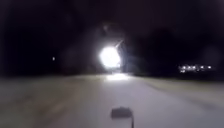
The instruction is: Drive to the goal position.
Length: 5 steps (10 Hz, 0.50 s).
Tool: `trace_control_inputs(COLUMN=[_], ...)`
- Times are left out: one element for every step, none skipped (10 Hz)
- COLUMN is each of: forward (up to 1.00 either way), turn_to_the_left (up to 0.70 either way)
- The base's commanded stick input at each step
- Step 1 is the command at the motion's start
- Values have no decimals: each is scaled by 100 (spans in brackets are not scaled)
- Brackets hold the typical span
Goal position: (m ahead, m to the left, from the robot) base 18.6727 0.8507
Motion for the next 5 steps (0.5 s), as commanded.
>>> trace_control_inputs(forward=[100,100,100,100,100], turn_to_the_left=[0,0,0,0,0])
